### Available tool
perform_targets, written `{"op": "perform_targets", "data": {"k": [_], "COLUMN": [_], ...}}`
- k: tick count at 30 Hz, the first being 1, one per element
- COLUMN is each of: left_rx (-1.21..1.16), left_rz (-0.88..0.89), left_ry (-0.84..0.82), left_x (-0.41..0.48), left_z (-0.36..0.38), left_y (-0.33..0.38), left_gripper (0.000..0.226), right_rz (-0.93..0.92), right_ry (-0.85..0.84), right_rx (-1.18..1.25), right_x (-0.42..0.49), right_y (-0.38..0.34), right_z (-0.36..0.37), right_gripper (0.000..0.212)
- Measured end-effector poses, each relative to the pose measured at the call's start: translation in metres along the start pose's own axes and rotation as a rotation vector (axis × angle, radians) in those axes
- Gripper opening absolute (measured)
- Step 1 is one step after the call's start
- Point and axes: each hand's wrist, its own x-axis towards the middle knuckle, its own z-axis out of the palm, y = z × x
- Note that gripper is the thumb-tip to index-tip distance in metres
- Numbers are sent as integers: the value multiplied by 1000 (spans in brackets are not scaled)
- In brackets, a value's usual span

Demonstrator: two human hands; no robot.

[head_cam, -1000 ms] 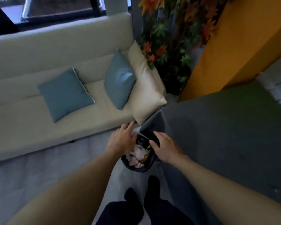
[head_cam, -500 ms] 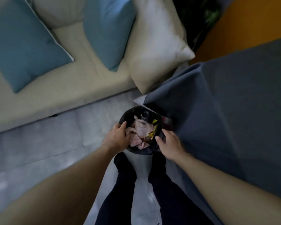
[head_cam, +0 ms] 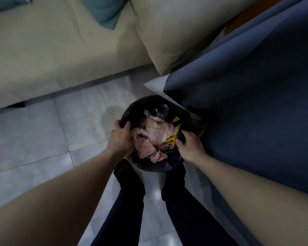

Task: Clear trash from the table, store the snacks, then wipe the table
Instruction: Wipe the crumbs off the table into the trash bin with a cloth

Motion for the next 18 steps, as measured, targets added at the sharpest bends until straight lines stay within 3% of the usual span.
{"op": "perform_targets", "data": {"k": [4,10,18], "left_rx": [-25,-3,-17], "left_rz": [2,50,41], "left_ry": [55,168,303], "left_x": [-2,-39,-134], "left_z": [-4,-36,-99], "left_y": [-7,-6,-4], "left_gripper": [49,42,57], "right_rz": [35,-68,-289], "right_ry": [2,37,137], "right_rx": [-18,-55,-244], "right_x": [3,-24,-103], "right_y": [1,-10,-48], "right_z": [0,-13,-43], "right_gripper": [64,72,69]}}
